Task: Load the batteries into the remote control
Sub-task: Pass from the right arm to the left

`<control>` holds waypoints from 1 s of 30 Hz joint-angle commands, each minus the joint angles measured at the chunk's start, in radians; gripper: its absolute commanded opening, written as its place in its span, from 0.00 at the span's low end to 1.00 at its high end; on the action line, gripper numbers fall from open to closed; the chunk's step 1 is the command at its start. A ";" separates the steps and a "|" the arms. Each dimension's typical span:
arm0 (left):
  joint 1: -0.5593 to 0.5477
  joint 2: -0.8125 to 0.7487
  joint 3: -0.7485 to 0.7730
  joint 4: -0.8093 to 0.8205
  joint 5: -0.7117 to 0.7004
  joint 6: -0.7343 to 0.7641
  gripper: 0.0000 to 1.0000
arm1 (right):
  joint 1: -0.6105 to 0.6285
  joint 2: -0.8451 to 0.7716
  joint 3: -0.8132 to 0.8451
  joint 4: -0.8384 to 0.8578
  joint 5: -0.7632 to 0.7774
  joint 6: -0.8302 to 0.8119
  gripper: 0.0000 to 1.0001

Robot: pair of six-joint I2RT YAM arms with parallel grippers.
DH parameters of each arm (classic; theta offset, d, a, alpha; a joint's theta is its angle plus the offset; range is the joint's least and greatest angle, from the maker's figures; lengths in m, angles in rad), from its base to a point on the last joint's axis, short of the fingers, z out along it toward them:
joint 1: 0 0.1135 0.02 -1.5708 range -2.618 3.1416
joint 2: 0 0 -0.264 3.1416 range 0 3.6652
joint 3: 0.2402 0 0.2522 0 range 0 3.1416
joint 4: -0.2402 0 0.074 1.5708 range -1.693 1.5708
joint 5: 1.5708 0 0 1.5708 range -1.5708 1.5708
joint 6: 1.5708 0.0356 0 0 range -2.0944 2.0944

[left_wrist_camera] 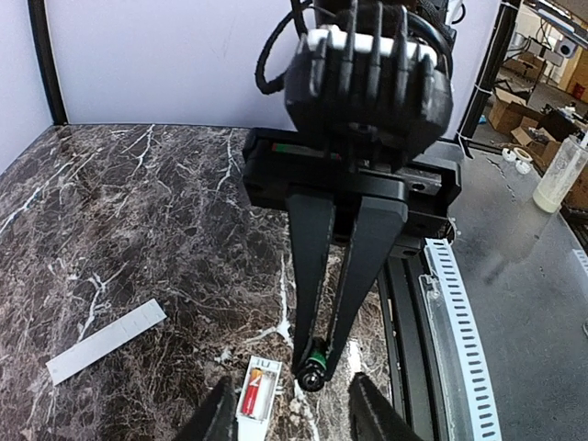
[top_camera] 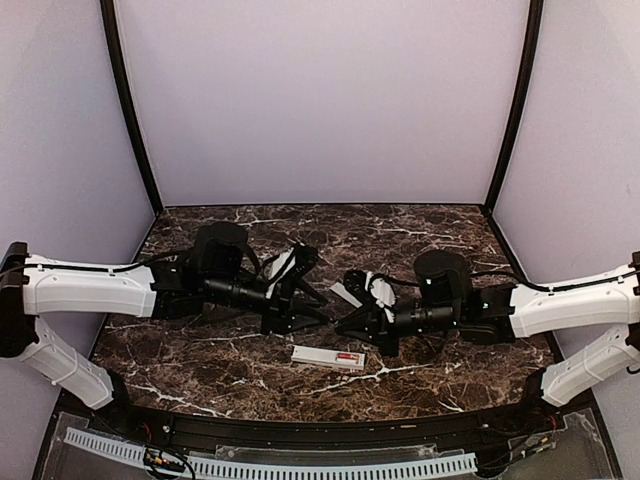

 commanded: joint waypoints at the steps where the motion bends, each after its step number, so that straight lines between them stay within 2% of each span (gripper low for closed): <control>1: -0.012 0.012 0.024 -0.023 0.036 0.003 0.37 | 0.011 -0.009 0.029 0.026 -0.007 -0.020 0.00; 12: -0.020 0.054 0.053 -0.032 0.048 0.015 0.25 | 0.014 0.003 0.047 0.009 -0.005 -0.031 0.00; 17: -0.019 0.057 0.057 -0.041 0.045 0.022 0.01 | 0.013 0.001 0.050 -0.003 0.001 -0.034 0.00; 23: -0.020 0.050 0.049 -0.030 0.039 0.002 0.00 | 0.013 0.006 0.057 -0.009 0.034 -0.019 0.00; 27: -0.026 0.051 0.044 -0.001 0.012 -0.017 0.00 | 0.014 0.036 0.089 -0.013 0.050 0.004 0.18; 30: -0.028 0.052 0.047 -0.004 0.001 -0.014 0.00 | 0.014 0.057 0.108 -0.018 0.051 0.007 0.20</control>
